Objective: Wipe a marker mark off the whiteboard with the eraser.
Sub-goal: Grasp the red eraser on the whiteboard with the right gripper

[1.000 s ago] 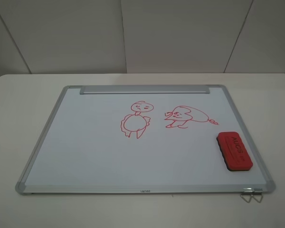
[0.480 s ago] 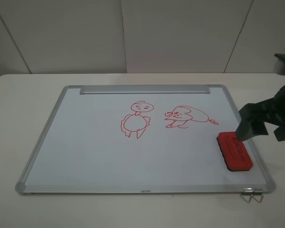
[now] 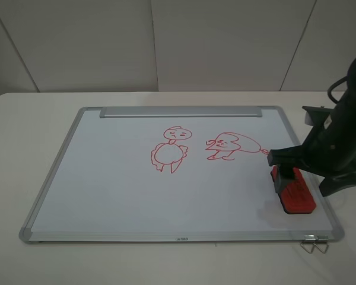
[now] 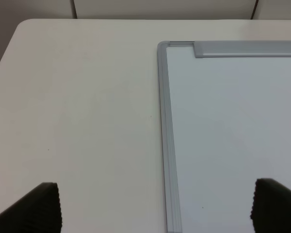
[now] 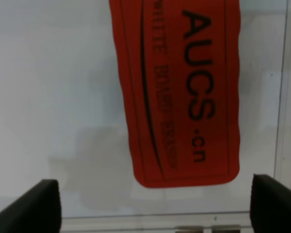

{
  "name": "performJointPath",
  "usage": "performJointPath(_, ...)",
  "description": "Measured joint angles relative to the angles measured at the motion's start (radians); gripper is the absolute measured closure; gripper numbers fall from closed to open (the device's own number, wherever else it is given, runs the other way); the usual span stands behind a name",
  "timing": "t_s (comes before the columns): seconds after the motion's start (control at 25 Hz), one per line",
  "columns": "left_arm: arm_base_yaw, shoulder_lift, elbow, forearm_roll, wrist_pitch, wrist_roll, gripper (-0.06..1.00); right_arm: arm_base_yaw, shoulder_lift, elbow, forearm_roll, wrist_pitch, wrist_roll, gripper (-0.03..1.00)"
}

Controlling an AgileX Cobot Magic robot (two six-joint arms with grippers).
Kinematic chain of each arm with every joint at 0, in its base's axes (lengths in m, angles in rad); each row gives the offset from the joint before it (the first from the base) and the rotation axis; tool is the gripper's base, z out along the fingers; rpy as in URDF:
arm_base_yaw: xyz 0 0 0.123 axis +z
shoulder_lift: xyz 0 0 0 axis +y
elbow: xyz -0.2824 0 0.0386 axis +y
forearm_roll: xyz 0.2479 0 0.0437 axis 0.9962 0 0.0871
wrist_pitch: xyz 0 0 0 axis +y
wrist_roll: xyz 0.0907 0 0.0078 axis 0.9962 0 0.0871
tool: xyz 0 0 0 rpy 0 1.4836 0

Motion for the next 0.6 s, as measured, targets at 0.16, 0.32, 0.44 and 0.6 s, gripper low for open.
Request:
performJointPath(0.16, 0.000, 0.000, 0.000, 0.000, 0.000, 0.000, 0.16, 0.000, 0.030, -0.002, -0.085, -0.050, 0.075, 0.27)
performJointPath(0.32, 0.000, 0.000, 0.000, 0.000, 0.000, 0.000, 0.16, 0.001, 0.061, -0.004, -0.125, -0.093, 0.118, 0.27)
performJointPath(0.44, 0.000, 0.000, 0.000, 0.000, 0.000, 0.000, 0.16, 0.025, 0.085, -0.004, -0.131, -0.131, 0.125, 0.27)
performJointPath(0.6, 0.000, 0.000, 0.000, 0.000, 0.000, 0.000, 0.16, 0.048, 0.119, -0.016, -0.141, -0.157, 0.139, 0.27)
